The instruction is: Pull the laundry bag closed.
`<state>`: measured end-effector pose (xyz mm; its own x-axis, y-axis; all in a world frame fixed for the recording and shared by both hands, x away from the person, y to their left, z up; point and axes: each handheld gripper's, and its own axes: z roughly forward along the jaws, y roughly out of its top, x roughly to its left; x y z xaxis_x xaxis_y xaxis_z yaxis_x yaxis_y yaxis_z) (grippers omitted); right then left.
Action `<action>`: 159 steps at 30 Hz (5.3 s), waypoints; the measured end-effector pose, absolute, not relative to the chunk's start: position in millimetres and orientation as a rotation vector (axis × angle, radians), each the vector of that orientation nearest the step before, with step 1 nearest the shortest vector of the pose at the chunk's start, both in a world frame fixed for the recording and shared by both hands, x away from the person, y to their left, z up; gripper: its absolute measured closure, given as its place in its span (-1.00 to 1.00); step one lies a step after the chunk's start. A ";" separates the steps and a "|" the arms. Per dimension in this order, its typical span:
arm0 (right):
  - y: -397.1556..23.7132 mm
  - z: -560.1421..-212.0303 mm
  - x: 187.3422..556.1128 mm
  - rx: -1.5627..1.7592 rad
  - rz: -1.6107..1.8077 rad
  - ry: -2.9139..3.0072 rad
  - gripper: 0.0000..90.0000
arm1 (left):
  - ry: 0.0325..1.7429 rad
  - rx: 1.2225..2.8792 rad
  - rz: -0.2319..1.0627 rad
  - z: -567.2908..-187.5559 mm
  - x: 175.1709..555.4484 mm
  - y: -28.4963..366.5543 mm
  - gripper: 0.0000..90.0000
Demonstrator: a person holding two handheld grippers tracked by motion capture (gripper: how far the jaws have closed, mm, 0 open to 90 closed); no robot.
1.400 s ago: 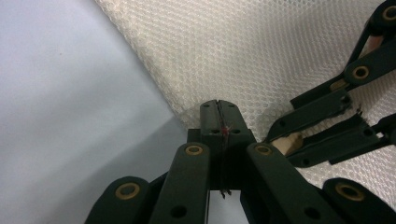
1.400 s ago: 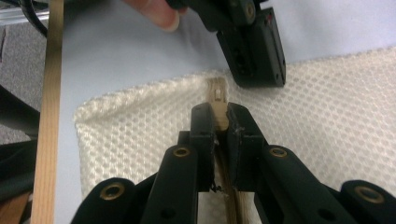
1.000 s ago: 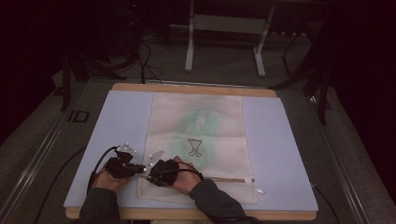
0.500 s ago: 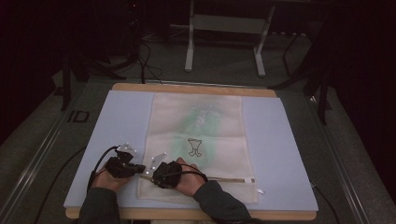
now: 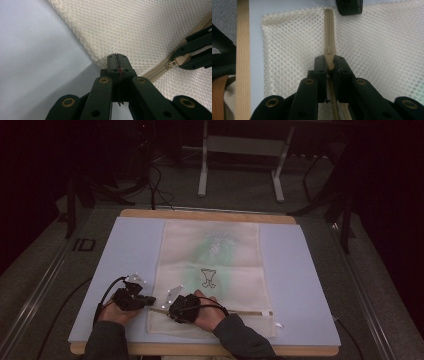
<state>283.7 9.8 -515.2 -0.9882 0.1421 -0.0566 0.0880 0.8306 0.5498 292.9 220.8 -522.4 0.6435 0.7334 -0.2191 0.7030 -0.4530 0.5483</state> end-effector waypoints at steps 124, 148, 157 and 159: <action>-65.5 -511.5 270.3 0.228 0.802 2.868 0.83 | 1.116 2.244 0.063 -522.7 292.7 221.1 1.00; -86.5 -509.3 268.4 0.249 0.774 2.863 0.83 | 1.116 2.242 0.063 -522.9 292.7 221.2 1.00; -91.7 -508.2 267.8 0.254 0.762 2.863 0.83 | 1.116 2.241 0.063 -523.0 292.7 221.3 1.00; -94.6 -508.1 267.7 0.264 0.761 2.862 0.83 | 1.116 2.242 0.064 -522.9 292.6 221.2 1.00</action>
<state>267.7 -94.6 -508.1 -0.9703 0.2122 -0.1161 0.1266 0.8545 0.5038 292.6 221.2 -522.9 0.6407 0.7345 -0.2237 0.7043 -0.4462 0.5522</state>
